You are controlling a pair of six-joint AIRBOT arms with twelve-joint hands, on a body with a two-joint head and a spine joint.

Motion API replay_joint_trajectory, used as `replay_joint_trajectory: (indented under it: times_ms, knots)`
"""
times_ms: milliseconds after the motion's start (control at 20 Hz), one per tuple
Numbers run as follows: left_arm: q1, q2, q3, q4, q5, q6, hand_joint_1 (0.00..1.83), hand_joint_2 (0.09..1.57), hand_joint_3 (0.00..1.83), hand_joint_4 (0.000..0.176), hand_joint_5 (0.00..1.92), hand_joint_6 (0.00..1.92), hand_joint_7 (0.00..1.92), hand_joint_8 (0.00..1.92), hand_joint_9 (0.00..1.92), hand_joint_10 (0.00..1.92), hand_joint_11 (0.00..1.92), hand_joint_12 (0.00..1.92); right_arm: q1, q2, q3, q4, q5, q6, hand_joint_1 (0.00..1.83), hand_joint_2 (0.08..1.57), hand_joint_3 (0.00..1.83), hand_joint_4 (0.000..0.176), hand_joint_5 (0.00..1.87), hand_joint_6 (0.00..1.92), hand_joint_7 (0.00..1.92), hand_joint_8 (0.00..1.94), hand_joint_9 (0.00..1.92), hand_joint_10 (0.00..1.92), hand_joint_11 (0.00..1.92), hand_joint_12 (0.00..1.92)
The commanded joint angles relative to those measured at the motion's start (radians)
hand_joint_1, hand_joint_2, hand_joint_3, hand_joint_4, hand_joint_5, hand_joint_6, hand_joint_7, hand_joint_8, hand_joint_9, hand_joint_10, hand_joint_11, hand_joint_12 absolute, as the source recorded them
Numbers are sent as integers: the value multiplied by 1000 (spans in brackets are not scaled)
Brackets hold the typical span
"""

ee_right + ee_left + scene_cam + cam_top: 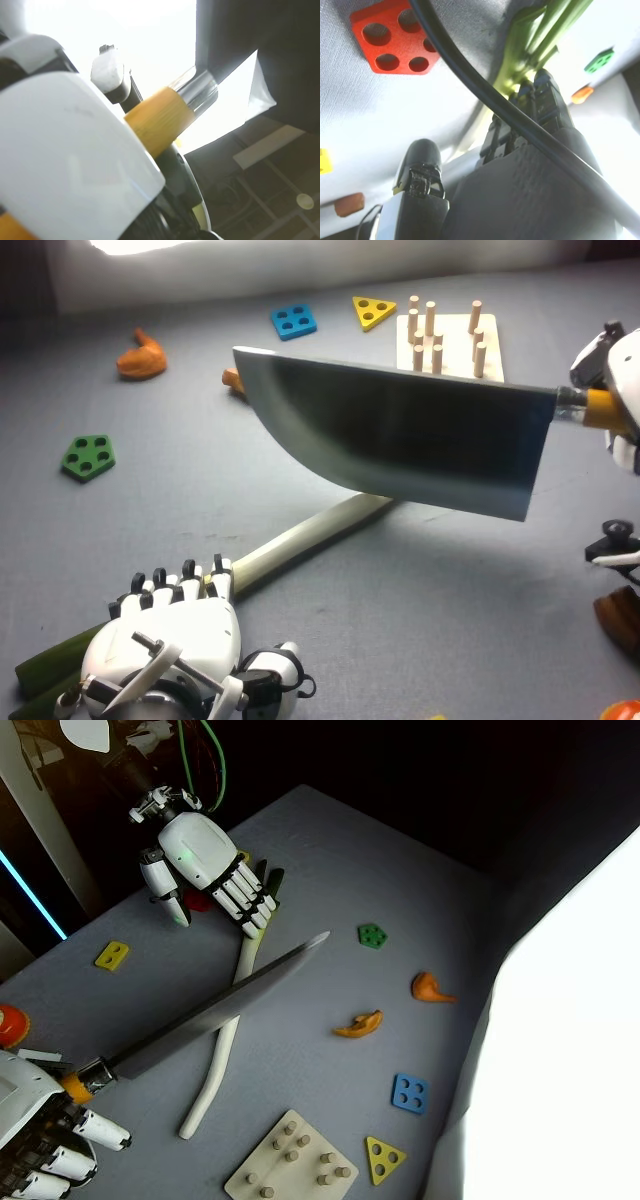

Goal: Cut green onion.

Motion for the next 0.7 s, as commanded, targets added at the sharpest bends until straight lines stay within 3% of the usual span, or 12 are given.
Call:
replay_joint_trajectory:
  times_ms: [0,200,250,300,650]
  knots:
    - [-2,-4,0,2,-5,3,87,1425,5,0,16,3,10,3,0,0,0,0,2,21,4,-61,109,9,1568,765,829,176,1263,1921,1546,1941,1607,1921,1646,1921]
    - [-5,-5,0,3,-5,3,169,1393,0,0,50,9,48,7,29,10,38,23,0,63,-14,-65,105,24,1551,759,856,176,1299,1921,1538,1941,1600,1921,1656,1921]
    - [-5,-5,1,7,-5,3,197,1379,6,0,63,3,77,3,56,4,7,189,-3,74,-22,-74,105,28,1573,756,857,176,1300,1921,1556,1941,1621,1921,1671,1921]
    - [-5,-5,1,7,-5,3,159,1389,11,0,37,1,56,0,41,1,0,227,-5,81,-26,-79,105,29,1566,739,862,176,1305,1921,1541,1941,1605,1921,1660,1921]
    - [-8,-6,1,11,-5,3,137,1404,7,0,11,4,10,3,1,0,0,110,-10,110,-39,-90,104,39,1546,752,871,176,1319,1921,1572,1941,1636,1921,1681,1921]
